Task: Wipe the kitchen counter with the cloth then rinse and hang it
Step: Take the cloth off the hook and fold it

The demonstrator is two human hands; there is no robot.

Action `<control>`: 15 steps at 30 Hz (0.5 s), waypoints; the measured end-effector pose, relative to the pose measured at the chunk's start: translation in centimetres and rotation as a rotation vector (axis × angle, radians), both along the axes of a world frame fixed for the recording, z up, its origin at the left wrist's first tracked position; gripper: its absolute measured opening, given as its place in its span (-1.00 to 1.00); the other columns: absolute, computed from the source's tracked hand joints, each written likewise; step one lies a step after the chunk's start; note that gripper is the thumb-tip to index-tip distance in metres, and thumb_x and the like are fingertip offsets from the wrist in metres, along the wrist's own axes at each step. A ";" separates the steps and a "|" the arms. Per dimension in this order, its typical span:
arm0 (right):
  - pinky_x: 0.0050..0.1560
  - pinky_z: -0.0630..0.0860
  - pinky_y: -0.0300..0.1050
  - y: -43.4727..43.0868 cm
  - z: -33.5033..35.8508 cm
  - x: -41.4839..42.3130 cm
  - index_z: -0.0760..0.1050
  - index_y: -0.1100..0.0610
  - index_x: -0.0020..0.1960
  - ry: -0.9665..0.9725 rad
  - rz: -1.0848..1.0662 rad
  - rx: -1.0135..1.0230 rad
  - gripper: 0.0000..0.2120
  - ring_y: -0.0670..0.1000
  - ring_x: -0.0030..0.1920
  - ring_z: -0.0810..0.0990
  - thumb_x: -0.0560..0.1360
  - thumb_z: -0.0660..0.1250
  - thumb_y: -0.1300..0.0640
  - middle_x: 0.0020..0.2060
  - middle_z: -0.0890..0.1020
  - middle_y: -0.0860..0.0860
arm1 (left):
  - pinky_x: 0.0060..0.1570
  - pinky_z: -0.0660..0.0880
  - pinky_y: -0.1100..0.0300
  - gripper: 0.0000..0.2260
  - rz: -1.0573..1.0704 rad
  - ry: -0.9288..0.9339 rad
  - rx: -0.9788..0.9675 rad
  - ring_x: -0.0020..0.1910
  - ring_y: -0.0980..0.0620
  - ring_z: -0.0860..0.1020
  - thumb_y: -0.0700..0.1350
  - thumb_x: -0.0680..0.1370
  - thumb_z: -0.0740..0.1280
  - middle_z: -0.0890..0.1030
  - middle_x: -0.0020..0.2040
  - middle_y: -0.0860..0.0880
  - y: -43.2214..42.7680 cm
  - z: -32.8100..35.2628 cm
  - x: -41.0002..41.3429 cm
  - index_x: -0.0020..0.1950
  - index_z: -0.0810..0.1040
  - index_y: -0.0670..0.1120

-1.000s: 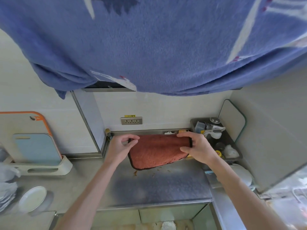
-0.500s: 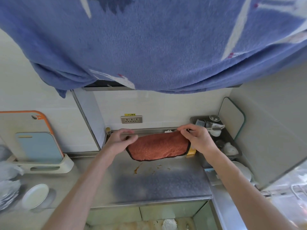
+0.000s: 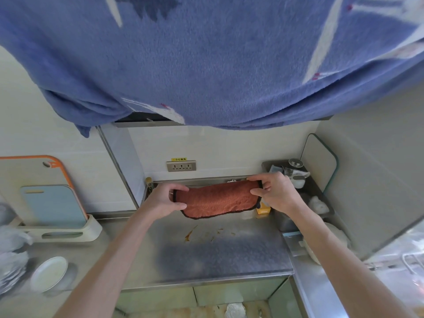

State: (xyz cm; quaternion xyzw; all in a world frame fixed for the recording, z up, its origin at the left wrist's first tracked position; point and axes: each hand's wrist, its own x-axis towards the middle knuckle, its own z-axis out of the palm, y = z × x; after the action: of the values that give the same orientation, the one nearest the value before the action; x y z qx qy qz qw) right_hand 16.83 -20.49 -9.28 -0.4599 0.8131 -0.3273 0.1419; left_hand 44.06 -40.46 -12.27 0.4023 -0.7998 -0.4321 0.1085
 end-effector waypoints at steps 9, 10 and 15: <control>0.11 0.70 0.03 -0.5 0.6 0.0 0.75 0.02 0.05 0.030 -0.107 -0.106 -0.77 -0.05 -0.13 0.74 0.41 0.62 0.18 -0.11 0.78 0.01 | 0.25 0.57 -0.05 -0.67 0.185 0.059 -0.160 0.12 0.01 0.65 -0.23 0.46 0.54 0.70 0.10 0.06 0.6 1.1 -0.8 0.16 0.69 0.08; 0.09 0.70 0.02 -0.5 0.7 0.0 0.75 0.02 0.03 -0.001 -0.113 -0.125 -0.78 -0.06 -0.15 0.74 0.40 0.62 0.18 -0.13 0.77 0.01 | 0.25 0.57 -0.02 -0.69 0.198 0.068 -0.167 0.11 0.01 0.65 -0.23 0.46 0.53 0.71 0.10 0.05 0.6 1.1 -0.9 0.15 0.69 0.07; 0.04 0.69 -0.03 -0.6 0.7 0.0 0.73 0.03 -0.09 -0.086 -0.109 -0.189 -0.87 -0.06 -0.13 0.71 0.40 0.64 0.12 -0.18 0.73 -0.06 | 0.07 0.48 0.19 -0.79 0.272 0.104 -0.226 0.03 0.04 0.61 -0.20 0.52 0.50 0.68 0.03 0.06 0.8 1.4 -0.8 0.14 0.72 -0.03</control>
State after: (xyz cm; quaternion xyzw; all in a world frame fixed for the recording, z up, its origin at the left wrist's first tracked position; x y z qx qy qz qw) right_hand 16.80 -21.05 -8.62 -0.4120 0.7956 -0.4290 0.1151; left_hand 43.23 -39.70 -10.83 0.4689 -0.7748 -0.3412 0.2517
